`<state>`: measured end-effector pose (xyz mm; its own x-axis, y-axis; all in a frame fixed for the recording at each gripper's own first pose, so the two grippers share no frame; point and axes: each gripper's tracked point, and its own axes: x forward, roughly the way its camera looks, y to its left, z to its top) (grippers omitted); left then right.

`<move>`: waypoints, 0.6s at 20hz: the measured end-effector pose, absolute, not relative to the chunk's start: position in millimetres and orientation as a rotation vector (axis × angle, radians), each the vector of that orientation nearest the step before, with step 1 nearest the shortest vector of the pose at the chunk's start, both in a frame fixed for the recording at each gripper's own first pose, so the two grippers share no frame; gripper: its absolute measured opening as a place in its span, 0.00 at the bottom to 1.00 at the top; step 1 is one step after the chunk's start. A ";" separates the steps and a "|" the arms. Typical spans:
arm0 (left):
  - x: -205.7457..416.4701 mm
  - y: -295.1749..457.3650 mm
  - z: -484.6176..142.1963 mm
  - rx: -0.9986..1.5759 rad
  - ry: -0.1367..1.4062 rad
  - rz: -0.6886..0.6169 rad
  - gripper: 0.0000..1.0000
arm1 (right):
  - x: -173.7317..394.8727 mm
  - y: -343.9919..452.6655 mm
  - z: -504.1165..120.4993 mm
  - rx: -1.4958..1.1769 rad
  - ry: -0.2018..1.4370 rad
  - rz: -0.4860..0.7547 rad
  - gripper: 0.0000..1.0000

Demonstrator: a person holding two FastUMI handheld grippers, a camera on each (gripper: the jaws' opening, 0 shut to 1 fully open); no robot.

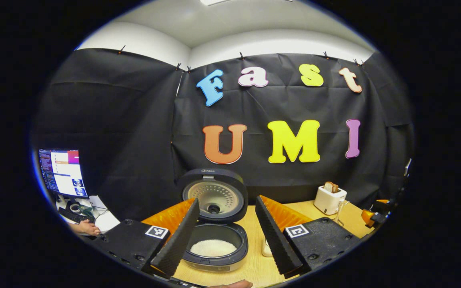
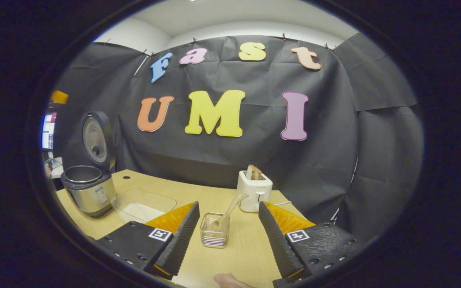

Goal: Close the left gripper, press the button to open the rice cooker; take a wooden spoon from the chopstick holder with the right hand, scoop a spoonful of rice and pour it into the rice cooker, then put the wooden spoon back into the chopstick holder.

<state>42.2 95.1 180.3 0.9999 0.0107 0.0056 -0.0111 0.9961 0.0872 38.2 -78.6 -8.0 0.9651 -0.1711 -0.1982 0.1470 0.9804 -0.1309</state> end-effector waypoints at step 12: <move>184.3 116.4 250.5 0.008 -0.100 -0.003 0.90 | -3.0 -49.1 -15.6 -0.065 0.155 -0.043 0.88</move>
<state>184.3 116.4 250.5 0.9950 -0.0030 0.0999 0.0022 1.0000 0.0081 -3.0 -49.1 -15.6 0.9871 -0.0481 -0.1528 0.0380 0.9969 -0.0682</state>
